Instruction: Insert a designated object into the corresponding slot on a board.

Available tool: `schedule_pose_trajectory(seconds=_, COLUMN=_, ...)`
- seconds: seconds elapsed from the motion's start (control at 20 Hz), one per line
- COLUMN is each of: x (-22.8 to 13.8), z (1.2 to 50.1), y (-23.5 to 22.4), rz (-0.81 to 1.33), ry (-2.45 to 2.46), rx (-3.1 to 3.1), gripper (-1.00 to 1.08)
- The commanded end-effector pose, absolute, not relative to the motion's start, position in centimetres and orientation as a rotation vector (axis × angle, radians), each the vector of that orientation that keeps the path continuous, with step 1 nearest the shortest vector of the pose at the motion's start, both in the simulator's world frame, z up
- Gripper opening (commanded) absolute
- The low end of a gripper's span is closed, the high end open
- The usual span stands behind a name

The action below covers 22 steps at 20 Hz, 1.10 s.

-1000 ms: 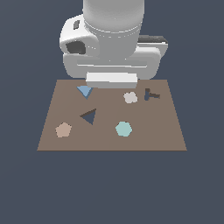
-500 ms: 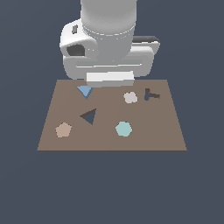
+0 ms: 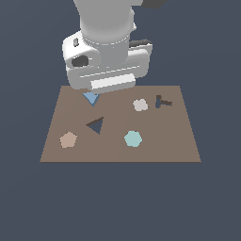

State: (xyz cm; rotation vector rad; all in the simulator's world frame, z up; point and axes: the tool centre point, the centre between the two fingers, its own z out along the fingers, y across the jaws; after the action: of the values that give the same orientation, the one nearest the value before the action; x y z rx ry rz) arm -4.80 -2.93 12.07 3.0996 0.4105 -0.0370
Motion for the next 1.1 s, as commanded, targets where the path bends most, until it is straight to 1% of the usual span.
schedule_pose_trajectory(seconds=0.0, x=-5.6, z=11.2, y=-3.7, rz=-0.032, ry=0.508, rx=3.087, gripper=1.00)
schedule_pose_trajectory(seconds=0.45, x=-7.9, z=7.9, y=-7.0, rz=-0.014, ry=0.852, rx=3.018, gripper=1.00)
schedule_pose_trajectory(seconds=1.05, x=-8.9, z=5.5, y=-9.8, rz=-0.001, ry=1.101, rx=2.941, gripper=1.00)
